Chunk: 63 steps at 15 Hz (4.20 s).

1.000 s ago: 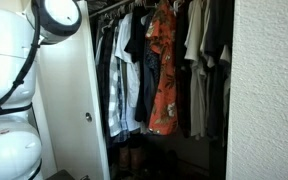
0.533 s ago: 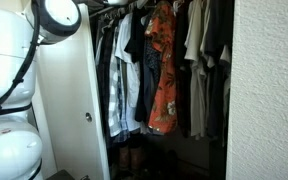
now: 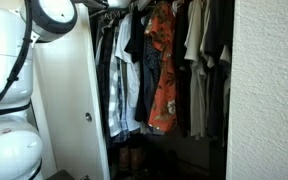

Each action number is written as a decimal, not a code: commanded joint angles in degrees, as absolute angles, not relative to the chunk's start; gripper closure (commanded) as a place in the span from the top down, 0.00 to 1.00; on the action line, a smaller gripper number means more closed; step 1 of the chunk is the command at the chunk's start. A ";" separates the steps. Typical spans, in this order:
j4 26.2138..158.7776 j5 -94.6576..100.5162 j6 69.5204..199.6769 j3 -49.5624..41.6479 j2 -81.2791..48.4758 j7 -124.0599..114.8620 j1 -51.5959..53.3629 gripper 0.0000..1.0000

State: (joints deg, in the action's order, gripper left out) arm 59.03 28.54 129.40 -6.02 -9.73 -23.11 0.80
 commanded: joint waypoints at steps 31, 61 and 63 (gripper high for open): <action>85.46 40.19 146.02 -5.84 9.01 -38.79 1.84 0.05; 132.75 14.19 140.90 3.80 58.27 -19.47 -8.76 0.05; 135.06 12.76 138.23 4.32 62.07 -19.13 -8.62 0.05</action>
